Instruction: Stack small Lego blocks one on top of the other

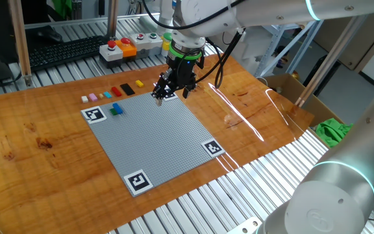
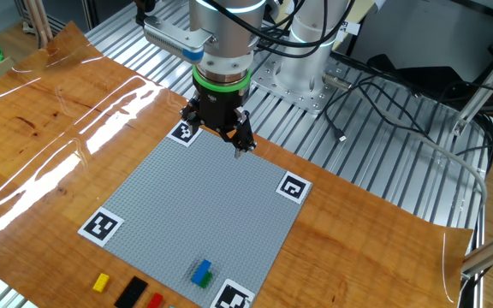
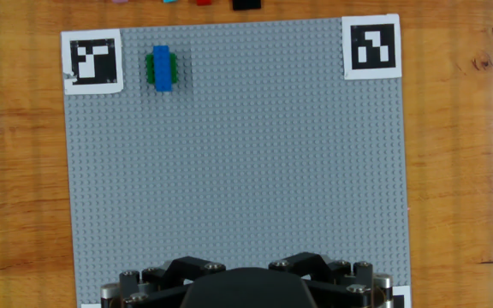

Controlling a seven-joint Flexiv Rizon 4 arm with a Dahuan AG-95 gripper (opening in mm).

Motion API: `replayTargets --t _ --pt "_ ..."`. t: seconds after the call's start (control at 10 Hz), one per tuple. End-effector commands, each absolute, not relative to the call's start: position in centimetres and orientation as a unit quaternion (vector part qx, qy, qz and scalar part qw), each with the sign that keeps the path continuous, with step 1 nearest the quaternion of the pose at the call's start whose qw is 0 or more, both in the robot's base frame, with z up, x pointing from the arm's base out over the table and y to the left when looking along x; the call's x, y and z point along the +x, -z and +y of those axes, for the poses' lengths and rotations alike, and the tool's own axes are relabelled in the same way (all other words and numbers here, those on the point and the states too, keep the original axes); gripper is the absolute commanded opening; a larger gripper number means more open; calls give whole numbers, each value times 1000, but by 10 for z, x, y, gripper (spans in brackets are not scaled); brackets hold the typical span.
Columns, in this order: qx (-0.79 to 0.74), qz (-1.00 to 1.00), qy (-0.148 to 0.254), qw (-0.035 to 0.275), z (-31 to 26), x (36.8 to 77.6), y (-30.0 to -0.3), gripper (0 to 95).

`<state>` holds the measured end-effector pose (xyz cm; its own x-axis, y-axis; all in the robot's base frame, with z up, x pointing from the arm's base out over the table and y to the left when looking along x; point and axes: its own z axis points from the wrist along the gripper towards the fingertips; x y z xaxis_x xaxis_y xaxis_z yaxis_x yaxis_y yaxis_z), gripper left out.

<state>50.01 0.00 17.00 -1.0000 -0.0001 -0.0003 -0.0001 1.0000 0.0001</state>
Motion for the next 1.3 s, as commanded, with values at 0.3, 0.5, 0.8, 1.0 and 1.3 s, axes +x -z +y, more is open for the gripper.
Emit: replayTargets --t 0.3,0.5,0.8,1.0,1.3 --pt "19 997 -17 74 1 500 -168 0" --pt "20 997 -17 75 1 500 -167 0" --pt "20 997 -19 74 2 501 -165 0" --pt "16 997 -20 74 2 500 -165 0" --pt "-6 997 -25 73 2 500 -164 0"
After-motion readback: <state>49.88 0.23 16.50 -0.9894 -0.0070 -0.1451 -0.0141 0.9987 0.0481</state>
